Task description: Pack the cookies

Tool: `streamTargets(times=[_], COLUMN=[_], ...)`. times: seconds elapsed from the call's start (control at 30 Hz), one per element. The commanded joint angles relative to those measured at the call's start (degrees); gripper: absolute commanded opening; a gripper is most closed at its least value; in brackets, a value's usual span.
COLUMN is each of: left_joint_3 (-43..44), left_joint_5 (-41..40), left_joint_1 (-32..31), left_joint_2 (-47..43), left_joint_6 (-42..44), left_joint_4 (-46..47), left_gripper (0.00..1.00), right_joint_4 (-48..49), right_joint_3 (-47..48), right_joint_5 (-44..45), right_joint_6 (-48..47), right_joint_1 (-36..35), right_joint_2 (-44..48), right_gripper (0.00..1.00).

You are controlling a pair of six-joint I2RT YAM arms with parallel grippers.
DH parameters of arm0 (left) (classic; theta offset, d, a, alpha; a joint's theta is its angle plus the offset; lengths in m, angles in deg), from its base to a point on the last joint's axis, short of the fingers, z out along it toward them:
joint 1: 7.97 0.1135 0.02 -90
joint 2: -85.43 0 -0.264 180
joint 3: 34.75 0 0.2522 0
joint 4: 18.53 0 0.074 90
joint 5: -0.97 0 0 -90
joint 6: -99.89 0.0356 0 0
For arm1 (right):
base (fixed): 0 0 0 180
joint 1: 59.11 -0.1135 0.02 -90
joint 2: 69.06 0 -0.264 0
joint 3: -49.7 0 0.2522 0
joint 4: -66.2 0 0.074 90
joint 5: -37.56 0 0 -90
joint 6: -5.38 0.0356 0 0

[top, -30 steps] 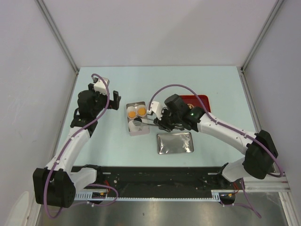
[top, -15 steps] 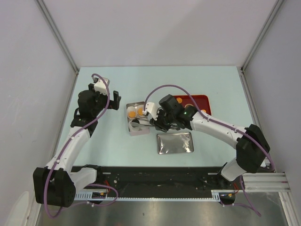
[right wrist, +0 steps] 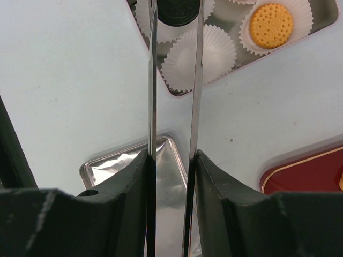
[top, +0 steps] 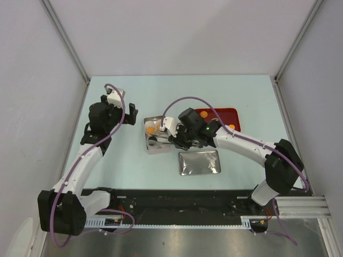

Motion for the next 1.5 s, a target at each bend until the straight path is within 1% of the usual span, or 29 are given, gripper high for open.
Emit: streamTargets(times=[0.0,0.37,0.6,0.8,1.03,1.37,1.47], left_joint_3=[0.6,0.6,0.6,0.6,0.5,0.6,0.6], left_joint_5=[0.4,0.4,0.3,0.3,0.4,0.6,0.5], left_joint_1=[-0.2,-0.2,-0.2,-0.2,-0.2,-0.2,-0.2], left_joint_2=[-0.1,0.2,0.1,0.0,0.0,-0.1,-0.1], left_joint_6=[0.9,0.9,1.1,1.0,1.2,1.0,1.1], left_joint_4=[1.3,1.3,1.2,1.2,1.2,0.9,0.9], left_gripper=[1.00,1.00,1.00,1.00,1.00,1.00,1.00], right_joint_4=[2.8,3.0,3.0,3.0,3.0,3.0,3.0], right_joint_3=[2.7,3.0,3.0,3.0,3.1,3.2,3.2], right_joint_5=[-0.5,-1.0,-1.2,-1.3,-1.3,-0.8,-0.7], right_joint_6=[-0.4,-0.4,-0.6,-0.6,-0.6,-0.6,-0.6], right_joint_1=[-0.6,-0.7,-0.7,-0.8,-0.9,-0.8,-0.8], right_joint_2=[-0.4,-1.4,-1.8,-2.1,-2.2,-1.4,-1.2], right_gripper=[0.31,0.32,0.34,0.38,0.47,0.52,0.52])
